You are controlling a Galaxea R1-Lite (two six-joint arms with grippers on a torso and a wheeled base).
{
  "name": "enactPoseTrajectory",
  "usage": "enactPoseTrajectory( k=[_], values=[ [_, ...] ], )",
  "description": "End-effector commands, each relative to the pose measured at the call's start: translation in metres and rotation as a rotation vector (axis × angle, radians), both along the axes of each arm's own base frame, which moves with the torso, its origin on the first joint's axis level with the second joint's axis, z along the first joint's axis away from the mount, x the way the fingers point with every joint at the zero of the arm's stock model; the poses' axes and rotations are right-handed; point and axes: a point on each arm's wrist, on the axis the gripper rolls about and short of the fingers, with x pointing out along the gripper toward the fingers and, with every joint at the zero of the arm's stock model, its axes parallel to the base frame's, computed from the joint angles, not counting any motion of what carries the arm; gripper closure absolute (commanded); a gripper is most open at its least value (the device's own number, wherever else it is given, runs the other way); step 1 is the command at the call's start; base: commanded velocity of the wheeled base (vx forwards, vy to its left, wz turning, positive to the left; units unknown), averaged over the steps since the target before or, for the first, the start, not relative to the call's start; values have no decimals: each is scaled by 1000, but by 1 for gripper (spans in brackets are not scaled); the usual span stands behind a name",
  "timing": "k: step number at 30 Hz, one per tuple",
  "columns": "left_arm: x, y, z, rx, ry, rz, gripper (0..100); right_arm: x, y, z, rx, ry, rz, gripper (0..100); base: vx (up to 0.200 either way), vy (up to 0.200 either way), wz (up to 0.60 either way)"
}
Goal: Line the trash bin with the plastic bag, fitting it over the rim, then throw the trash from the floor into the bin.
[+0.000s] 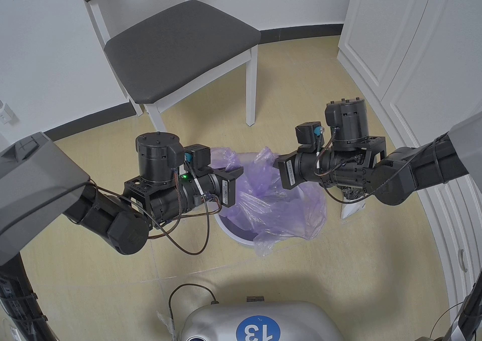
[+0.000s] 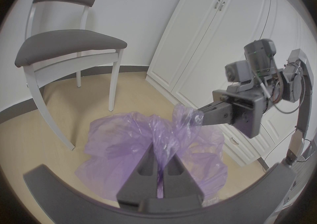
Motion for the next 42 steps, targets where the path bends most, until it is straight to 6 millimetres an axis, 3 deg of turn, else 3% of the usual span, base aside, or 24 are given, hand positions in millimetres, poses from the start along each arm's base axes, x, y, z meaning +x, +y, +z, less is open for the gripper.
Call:
enactPoseTrajectory(
  k=[1,7,12,18,23,26,30,34,37,42],
  values=[
    [15,-16,-14,-26,-20,-13,100,17,-38,-20,-11,64,-64,100,0,0,0],
    [26,-42,-30,-78,15,-41,100,15,-71,-35,-32,119,-115,100,0,0,0],
    [42,-47,-51,-88,37,-35,100,3,-76,-41,-29,110,-116,100,0,0,0],
    [66,-33,-73,-154,34,-35,100,-2,-74,-42,-14,78,-116,100,0,0,0],
    [94,-5,-94,-180,29,23,100,-4,-61,-38,-8,59,-97,100,0,0,0],
    [104,17,-94,-183,24,56,100,-4,-47,-31,2,37,-75,100,0,0,0],
    [105,32,-87,-207,-18,77,100,4,-32,-17,56,11,-68,100,0,0,0],
    [89,38,-63,-256,-46,76,100,30,-6,-16,78,13,-57,100,0,0,0],
    [82,38,-53,-260,-57,70,100,37,4,-17,72,28,-46,100,0,0,0],
    [55,33,-31,-266,-74,37,100,56,39,-25,98,60,-22,100,0,0,0]
  ],
)
